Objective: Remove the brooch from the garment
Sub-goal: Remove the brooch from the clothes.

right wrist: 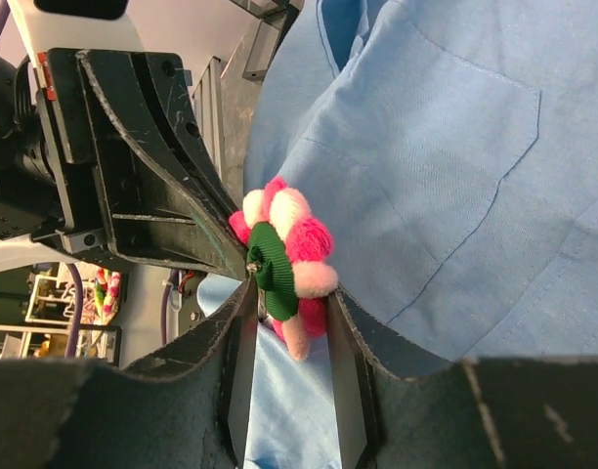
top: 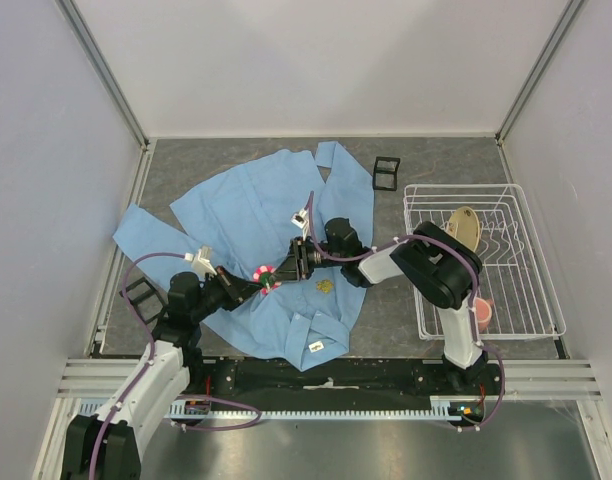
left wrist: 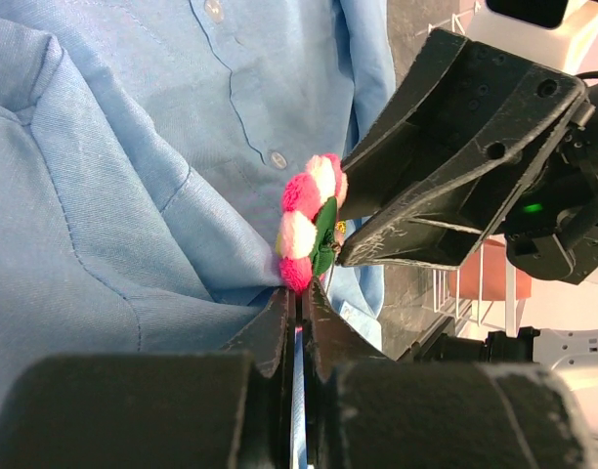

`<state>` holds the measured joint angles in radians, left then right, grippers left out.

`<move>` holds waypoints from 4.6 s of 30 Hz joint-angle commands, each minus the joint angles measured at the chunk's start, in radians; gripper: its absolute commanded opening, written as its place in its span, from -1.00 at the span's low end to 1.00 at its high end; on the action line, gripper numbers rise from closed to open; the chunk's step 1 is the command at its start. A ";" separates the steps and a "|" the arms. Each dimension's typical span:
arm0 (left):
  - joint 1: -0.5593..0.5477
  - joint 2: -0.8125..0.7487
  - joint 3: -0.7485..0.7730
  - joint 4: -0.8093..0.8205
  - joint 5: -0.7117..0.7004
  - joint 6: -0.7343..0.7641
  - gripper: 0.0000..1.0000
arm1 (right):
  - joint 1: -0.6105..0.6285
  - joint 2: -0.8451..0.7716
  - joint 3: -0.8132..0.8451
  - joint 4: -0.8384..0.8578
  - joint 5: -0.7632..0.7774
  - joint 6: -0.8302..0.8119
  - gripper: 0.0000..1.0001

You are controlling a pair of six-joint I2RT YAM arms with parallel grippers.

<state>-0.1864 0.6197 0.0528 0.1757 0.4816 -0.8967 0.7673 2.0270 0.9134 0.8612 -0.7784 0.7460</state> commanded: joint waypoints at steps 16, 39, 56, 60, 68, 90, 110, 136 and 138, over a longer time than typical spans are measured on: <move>0.005 0.012 -0.048 0.062 0.041 -0.011 -0.96 | 0.007 0.050 0.061 0.082 -0.041 0.035 -1.00; 0.004 0.054 -0.036 0.099 0.055 0.004 -0.14 | 0.010 0.050 0.038 0.102 -0.009 0.058 -1.00; -0.002 0.146 -0.033 0.180 0.049 -0.002 -0.37 | 0.015 0.039 0.038 0.096 -0.005 0.056 -1.00; -0.002 0.144 -0.036 0.177 0.049 -0.002 -0.58 | 0.013 0.039 0.038 0.093 -0.010 0.055 -1.00; -0.002 0.100 -0.037 0.140 0.045 0.008 -0.79 | 0.013 0.049 0.032 0.085 -0.024 0.044 -1.00; 0.001 -0.293 0.015 -0.423 -0.140 -0.145 0.16 | 0.150 -0.122 -0.030 -0.202 0.393 -0.496 -1.00; -0.001 -0.286 0.087 -0.573 -0.193 -0.275 -0.20 | 0.458 -0.084 -0.096 0.219 1.179 -1.284 -1.00; -0.001 0.075 0.512 -0.372 0.090 0.176 0.16 | 0.117 -0.398 0.162 -0.704 0.500 -0.522 -1.00; -0.001 0.142 0.554 -0.303 0.173 0.199 0.20 | 0.093 -0.438 0.140 -0.746 0.367 -0.462 -1.00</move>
<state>-0.1875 0.6796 0.5102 -0.2844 0.4805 -0.8459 0.9024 1.6501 1.0687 0.3580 -0.0189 0.0441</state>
